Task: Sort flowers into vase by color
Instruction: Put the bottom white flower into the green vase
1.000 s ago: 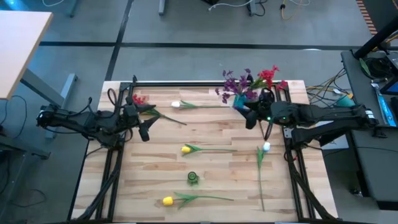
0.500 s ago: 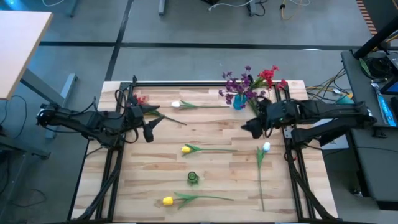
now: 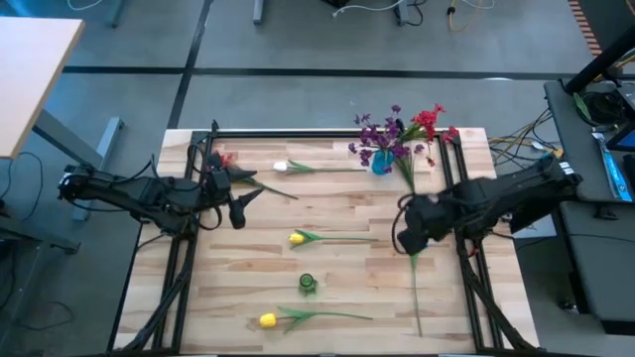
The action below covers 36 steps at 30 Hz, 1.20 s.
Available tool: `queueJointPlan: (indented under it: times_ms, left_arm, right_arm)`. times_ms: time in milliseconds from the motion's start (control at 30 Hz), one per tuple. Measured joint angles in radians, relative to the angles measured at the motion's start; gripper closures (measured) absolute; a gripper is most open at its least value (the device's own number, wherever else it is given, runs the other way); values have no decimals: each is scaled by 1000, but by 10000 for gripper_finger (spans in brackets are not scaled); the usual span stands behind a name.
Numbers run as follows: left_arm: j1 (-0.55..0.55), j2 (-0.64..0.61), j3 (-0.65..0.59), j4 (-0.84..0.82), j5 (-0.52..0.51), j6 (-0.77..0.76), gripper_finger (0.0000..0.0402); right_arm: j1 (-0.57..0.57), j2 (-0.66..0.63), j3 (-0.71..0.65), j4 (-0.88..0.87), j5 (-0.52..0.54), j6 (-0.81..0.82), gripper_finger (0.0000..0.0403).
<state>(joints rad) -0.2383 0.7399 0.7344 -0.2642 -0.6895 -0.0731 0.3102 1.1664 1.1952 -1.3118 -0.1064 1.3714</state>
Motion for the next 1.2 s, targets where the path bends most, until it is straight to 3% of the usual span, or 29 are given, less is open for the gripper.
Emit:
queueJointPlan:
  times_ms: [300,500,667,1200]
  left_arm:
    - [0,1,-2,-2,0,6,185]
    - [0,1,-2,-9,1,7,185]
    - [0,4,-3,-9,2,7,185]
    - [0,58,-4,-7,2,-15,185]
  right_arm:
    - [175,91,-122,76,2,293,176]
    - [197,137,-275,296,2,384,190]
    - [196,188,-379,367,1,402,208]
    - [195,269,-480,538,1,383,340]
